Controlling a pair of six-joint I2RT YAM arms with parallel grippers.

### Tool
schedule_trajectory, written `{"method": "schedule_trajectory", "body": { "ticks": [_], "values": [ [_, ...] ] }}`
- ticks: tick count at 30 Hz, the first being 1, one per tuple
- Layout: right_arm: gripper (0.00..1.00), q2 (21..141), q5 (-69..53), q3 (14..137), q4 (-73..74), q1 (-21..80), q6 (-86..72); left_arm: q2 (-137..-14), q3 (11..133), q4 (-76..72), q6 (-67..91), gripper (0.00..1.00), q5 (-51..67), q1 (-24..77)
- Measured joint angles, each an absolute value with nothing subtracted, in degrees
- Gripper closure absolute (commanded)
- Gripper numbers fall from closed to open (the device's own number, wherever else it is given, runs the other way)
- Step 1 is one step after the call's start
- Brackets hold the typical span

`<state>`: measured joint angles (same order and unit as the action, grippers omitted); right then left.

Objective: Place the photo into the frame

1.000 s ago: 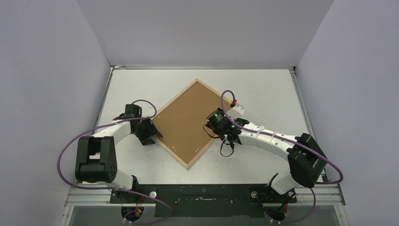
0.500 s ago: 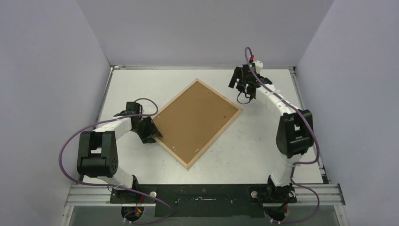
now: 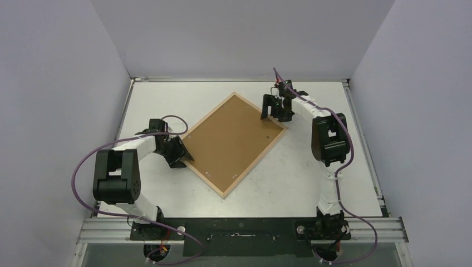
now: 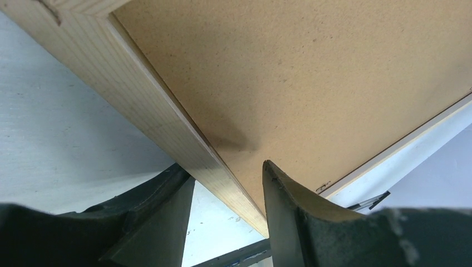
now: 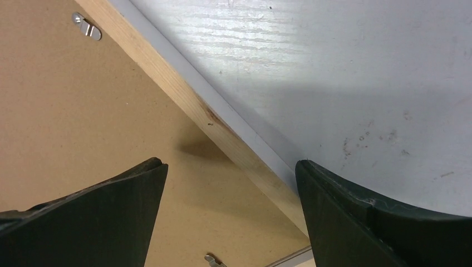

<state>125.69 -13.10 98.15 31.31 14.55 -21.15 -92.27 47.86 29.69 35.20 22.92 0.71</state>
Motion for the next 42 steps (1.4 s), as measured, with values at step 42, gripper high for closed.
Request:
{"method": "schedule_trajectory", "body": {
  "ticks": [42],
  "values": [
    [0.26, 87.1, 4.2, 67.6, 36.5, 21.1, -27.1, -102.4, 63.5, 34.9, 31.2, 0.58, 23.2, 7.4]
  ]
}}
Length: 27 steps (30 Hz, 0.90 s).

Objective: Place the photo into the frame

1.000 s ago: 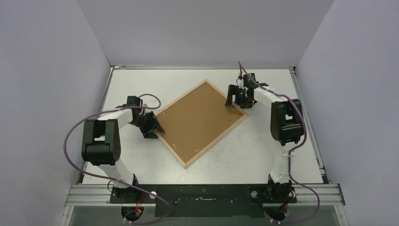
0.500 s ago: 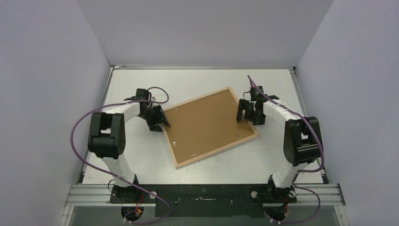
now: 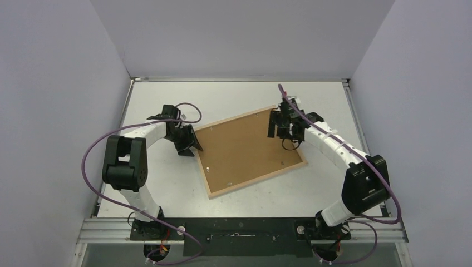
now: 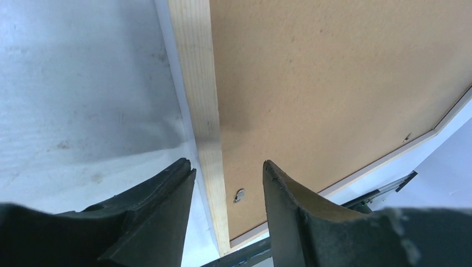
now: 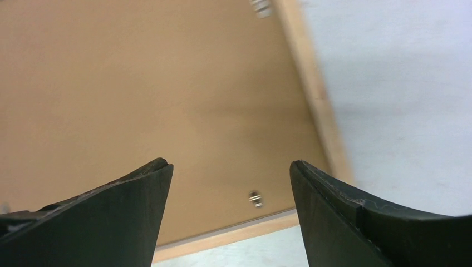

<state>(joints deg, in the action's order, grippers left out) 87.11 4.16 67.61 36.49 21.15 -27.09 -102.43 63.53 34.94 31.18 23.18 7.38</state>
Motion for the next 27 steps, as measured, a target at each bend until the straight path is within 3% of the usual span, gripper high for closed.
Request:
{"method": "schedule_trajectory", "body": {
  "ticks": [4, 9, 16, 27],
  "values": [
    [0.34, 87.9, 2.7, 67.7, 34.0, 30.9, -29.5, -99.5, 61.3, 34.9, 30.8, 0.68, 23.3, 7.0],
    [0.49, 89.8, -2.7, 64.9, 20.6, 43.4, -38.2, -97.5, 58.3, 34.0, 30.8, 0.74, 23.9, 6.4],
    [0.70, 103.5, -9.1, 65.3, 7.4, 51.9, -48.1, -97.2, 55.7, 33.2, 31.1, 0.77, 24.7, 6.2],
    [0.67, 110.2, -14.3, 69.5, 3.8, 53.0, -51.8, -97.7, 55.2, 32.2, 31.2, 0.83, 24.9, 6.2]
  ]
}}
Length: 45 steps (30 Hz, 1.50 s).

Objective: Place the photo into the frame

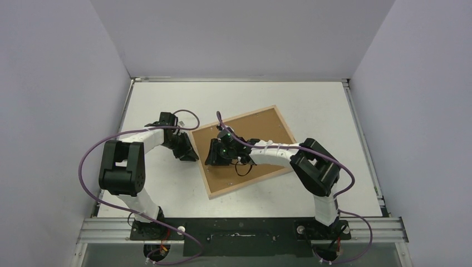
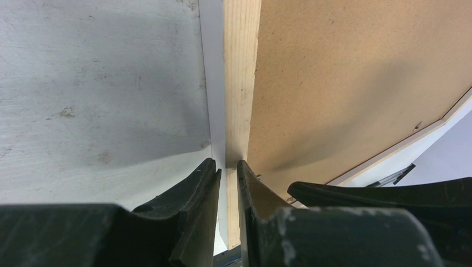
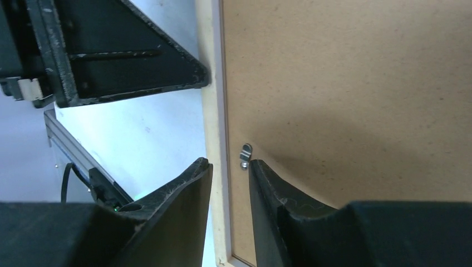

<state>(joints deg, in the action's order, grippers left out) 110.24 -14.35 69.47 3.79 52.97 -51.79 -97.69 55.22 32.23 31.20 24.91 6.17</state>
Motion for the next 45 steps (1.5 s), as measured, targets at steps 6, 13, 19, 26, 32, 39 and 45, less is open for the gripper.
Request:
{"method": "schedule_trajectory", "body": {
  "ticks": [6, 13, 19, 26, 32, 39, 45],
  "values": [
    [0.64, 110.8, -16.3, 69.8, 2.2, 53.0, -51.9, -98.2, 55.2, 32.2, 31.2, 0.83, 25.1, 6.2],
    [0.64, 112.8, -17.0, 69.8, 1.8, 53.4, -51.9, -98.6, 55.2, 31.9, 31.3, 0.84, 25.9, 6.0],
    [0.64, 114.2, -18.2, 71.4, 2.4, 53.5, -51.2, -98.8, 55.2, 31.8, 31.4, 0.87, 26.4, 5.9],
    [0.63, 115.1, -19.3, 72.7, 3.5, 53.7, -50.6, -99.1, 55.2, 31.7, 31.6, 0.88, 27.1, 5.7],
    [0.63, 115.2, -19.8, 72.8, 3.4, 53.7, -50.6, -99.2, 55.2, 31.7, 31.9, 0.88, 27.5, 5.5],
    [0.62, 116.1, -21.0, 73.3, 2.4, 53.6, -50.6, -99.3, 55.2, 31.6, 31.9, 0.88, 27.6, 5.5],
    [0.62, 117.1, -22.9, 73.8, 0.8, 53.6, -50.4, -99.5, 55.3, 31.7, 32.0, 0.89, 27.9, 5.4]
  ]
}}
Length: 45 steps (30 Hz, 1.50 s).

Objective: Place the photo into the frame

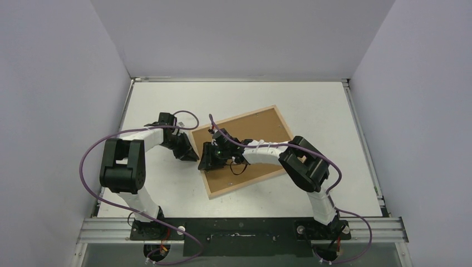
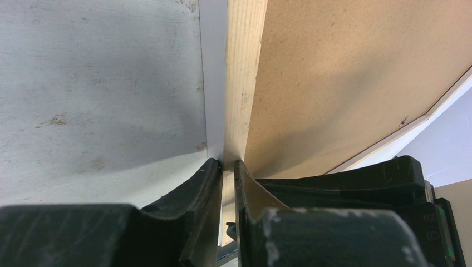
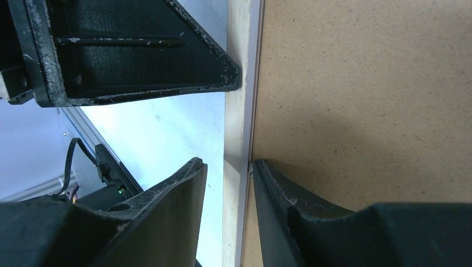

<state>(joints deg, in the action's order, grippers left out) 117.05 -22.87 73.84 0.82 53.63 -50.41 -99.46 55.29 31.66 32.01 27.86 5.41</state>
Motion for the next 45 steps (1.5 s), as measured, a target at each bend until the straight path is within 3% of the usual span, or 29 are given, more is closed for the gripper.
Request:
{"method": "schedule_trajectory", "body": {
  "ticks": [18, 30, 34, 39, 45],
  "values": [
    [0.60, 117.6, -25.3, 74.7, 1.5, 53.6, -45.8, -100.2, 56.0, 32.3, 32.3, 0.89, 28.5, 5.3],
    [0.44, 117.6, -27.5, 77.6, 6.4, 52.4, -42.2, -101.3, 57.0, 32.8, 32.3, 0.89, 29.3, 5.3],
    [0.41, 117.4, -27.0, 77.8, 6.5, 51.0, -41.1, -101.6, 57.5, 32.9, 32.5, 0.84, 28.9, 5.4],
    [0.41, 114.7, -25.8, 76.8, 8.0, 46.1, -37.0, -100.2, 57.5, 32.7, 33.6, 0.78, 26.7, 4.5],
    [0.40, 104.0, -21.6, 70.5, 11.7, 32.0, -32.0, -94.5, 57.5, 32.4, 33.8, 0.73, 23.9, 2.5]
  ]
}}
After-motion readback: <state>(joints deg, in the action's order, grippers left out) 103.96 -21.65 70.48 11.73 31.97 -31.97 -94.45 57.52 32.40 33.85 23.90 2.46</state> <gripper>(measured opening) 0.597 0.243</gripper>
